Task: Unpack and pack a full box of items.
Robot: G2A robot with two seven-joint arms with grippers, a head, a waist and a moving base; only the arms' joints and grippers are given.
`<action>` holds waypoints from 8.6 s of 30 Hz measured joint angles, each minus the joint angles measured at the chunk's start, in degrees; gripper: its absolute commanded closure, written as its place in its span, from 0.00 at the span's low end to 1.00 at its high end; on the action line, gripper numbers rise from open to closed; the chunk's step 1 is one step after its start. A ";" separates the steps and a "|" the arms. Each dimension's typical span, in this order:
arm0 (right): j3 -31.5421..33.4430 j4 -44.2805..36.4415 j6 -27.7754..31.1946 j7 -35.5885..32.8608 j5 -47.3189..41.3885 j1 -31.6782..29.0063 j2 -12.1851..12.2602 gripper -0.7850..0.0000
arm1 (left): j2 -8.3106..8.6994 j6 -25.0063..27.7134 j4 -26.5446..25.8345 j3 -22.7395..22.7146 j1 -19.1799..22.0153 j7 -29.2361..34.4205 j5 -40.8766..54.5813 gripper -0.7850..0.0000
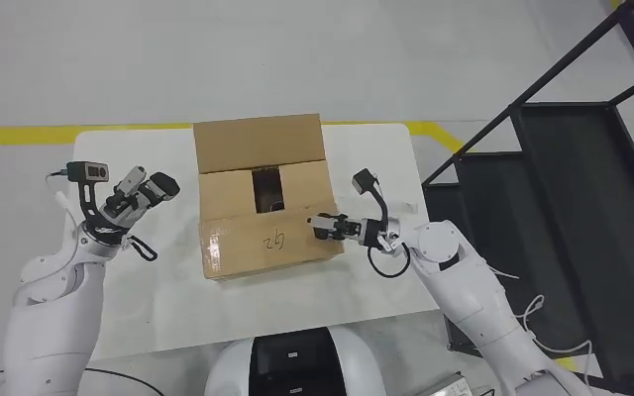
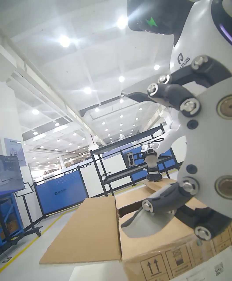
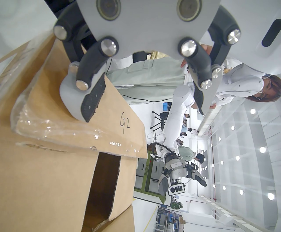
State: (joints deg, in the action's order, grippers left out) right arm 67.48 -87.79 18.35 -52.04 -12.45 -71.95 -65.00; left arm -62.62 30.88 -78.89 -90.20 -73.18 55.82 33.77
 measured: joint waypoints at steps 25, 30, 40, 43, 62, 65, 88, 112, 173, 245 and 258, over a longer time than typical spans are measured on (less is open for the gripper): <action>-1.46 2.09 -0.22 -3.77 -0.63 3.68 0.22 0.00 | -2.90 6.33 24.08 13.93 20.22 -8.55 -15.40 0.00; -1.15 1.53 -0.65 -3.43 -0.62 3.71 0.35 0.00 | -4.32 10.53 32.34 17.61 24.95 -11.50 -17.27 0.00; 0.05 0.35 -1.24 -2.76 -0.21 2.09 0.85 0.00 | -7.50 16.13 41.66 22.07 30.95 -10.31 -8.47 0.00; 0.08 0.00 -1.54 -2.68 -0.14 1.67 0.94 0.00 | -7.70 18.40 41.83 21.74 31.44 -8.63 -5.73 0.00; -2.38 2.43 -2.17 -1.63 3.87 5.00 0.75 0.00 | -1.34 8.84 18.37 13.06 15.79 8.77 -4.48 0.00; -2.75 2.56 -2.65 -0.96 4.73 5.44 0.70 0.00 | -0.49 7.10 15.22 11.63 13.55 10.51 -5.11 0.00; -1.36 -0.23 -2.88 4.14 8.58 3.34 1.24 0.00 | 2.76 -1.79 4.54 9.55 6.64 16.27 -13.16 0.00; 8.59 -11.73 -4.50 18.99 -1.97 -14.77 2.31 0.00 | 2.78 -1.96 4.43 9.54 6.62 16.04 -13.01 0.00; 4.77 24.17 -2.26 36.16 -29.80 -5.21 -3.62 1.00 | 2.78 -1.96 4.43 9.54 6.62 16.04 -13.01 0.00; -10.57 -1.72 -7.83 39.21 2.64 -4.25 -7.57 1.00 | 2.78 -1.96 4.43 9.54 6.62 16.04 -13.01 0.00; -10.57 -1.72 -7.83 39.21 2.65 -4.25 -7.57 1.00 | 3.86 -0.69 2.88 2.72 2.44 9.16 -11.35 0.00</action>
State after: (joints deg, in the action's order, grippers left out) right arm 56.91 -89.51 10.52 -12.83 -9.80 -76.20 -72.57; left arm -58.76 30.19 -76.01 -87.48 -70.74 64.98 22.42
